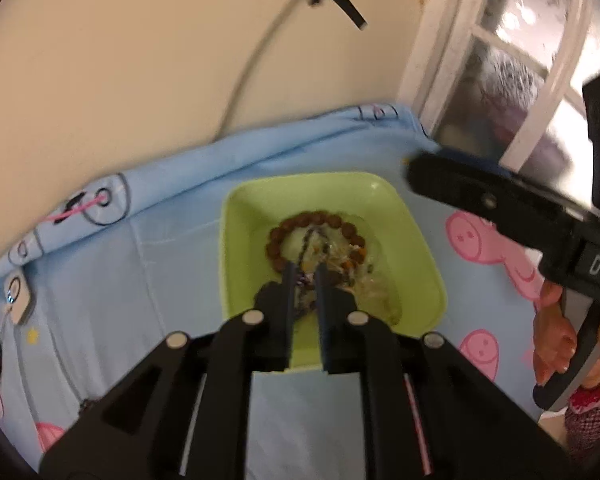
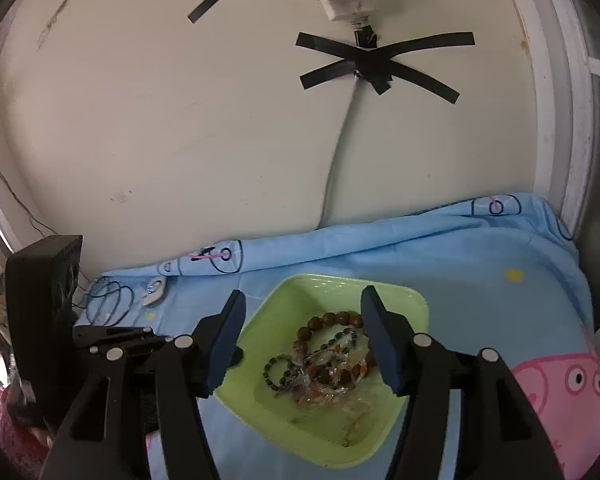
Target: Organize jewelry
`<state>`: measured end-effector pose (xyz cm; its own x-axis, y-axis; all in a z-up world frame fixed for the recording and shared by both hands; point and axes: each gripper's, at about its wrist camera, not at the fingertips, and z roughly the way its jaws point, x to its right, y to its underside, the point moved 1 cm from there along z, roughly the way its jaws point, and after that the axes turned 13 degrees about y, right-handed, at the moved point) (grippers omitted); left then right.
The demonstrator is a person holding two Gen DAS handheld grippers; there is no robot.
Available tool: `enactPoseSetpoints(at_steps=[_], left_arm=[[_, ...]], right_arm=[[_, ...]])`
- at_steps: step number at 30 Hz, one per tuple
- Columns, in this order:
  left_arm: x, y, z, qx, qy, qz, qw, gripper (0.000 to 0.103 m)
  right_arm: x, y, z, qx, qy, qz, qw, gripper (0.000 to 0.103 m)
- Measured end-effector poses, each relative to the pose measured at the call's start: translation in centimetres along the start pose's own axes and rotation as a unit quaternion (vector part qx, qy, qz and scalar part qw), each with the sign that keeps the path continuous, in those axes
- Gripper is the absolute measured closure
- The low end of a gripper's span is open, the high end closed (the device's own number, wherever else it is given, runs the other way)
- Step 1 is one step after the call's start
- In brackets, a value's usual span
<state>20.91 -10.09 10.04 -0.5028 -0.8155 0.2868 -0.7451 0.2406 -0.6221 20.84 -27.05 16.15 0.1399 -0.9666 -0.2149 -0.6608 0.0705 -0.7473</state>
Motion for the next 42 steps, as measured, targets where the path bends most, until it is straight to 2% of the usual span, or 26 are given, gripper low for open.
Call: enactPoseSetpoints(at_steps=[3, 7, 10, 14, 16, 18, 20, 23, 30, 35, 42], left_arm=[[-1.6, 0.6, -3.1, 0.027, -0.006, -0.018, 0.9995, 0.094], [-4.3, 3.4, -8.2, 0.056, -0.014, -0.04, 0.9975, 0.094], [-7.0, 6.7, -12.1, 0.072, -0.048, -0.058, 0.9945, 0.094], [-11.1, 12.4, -16.3, 0.086, -0.083, -0.108, 0.987, 0.094], [-12.1, 15.1, -17.1, 0.082, -0.097, -0.121, 0.9844, 0.094], [-12.8, 17.8, -17.5, 0.074, -0.107, -0.129, 0.983, 0.094], [-13.3, 20.3, -17.9, 0.071, -0.106, -0.14, 0.9819, 0.094], [-14.0, 22.5, -18.5, 0.069, -0.104, -0.155, 0.98, 0.094], [-14.4, 26.3, -20.6, 0.074, -0.11, -0.155, 0.979, 0.094], [-15.1, 28.2, -20.7, 0.063, -0.106, -0.165, 0.9785, 0.094], [-15.0, 28.4, -21.4, 0.077, -0.091, -0.167, 0.9787, 0.094]], right_arm=[[0.7, 0.1, -0.9, 0.012, -0.002, 0.022, 1.0, 0.067], [0.9, 1.7, -1.3, -0.011, -0.03, 0.045, 0.998, 0.067], [-0.8, 4.1, -1.5, -0.027, -0.054, 0.029, 0.998, 0.067], [-4.4, 8.2, -0.7, -0.069, -0.092, -0.006, 0.993, 0.067], [-6.8, 10.3, 0.1, -0.089, -0.098, -0.032, 0.991, 0.068], [-9.2, 12.0, 0.9, -0.108, -0.109, -0.051, 0.987, 0.072], [-11.5, 13.5, 1.6, -0.129, -0.124, -0.065, 0.982, 0.085], [-14.7, 15.3, 2.1, -0.149, -0.137, -0.098, 0.974, 0.096], [-20.7, 17.9, 2.1, -0.134, -0.13, -0.177, 0.966, 0.098], [-22.5, 18.9, 2.7, -0.118, -0.115, -0.206, 0.964, 0.097], [-23.4, 19.1, 4.9, -0.135, -0.096, -0.222, 0.961, 0.098]])
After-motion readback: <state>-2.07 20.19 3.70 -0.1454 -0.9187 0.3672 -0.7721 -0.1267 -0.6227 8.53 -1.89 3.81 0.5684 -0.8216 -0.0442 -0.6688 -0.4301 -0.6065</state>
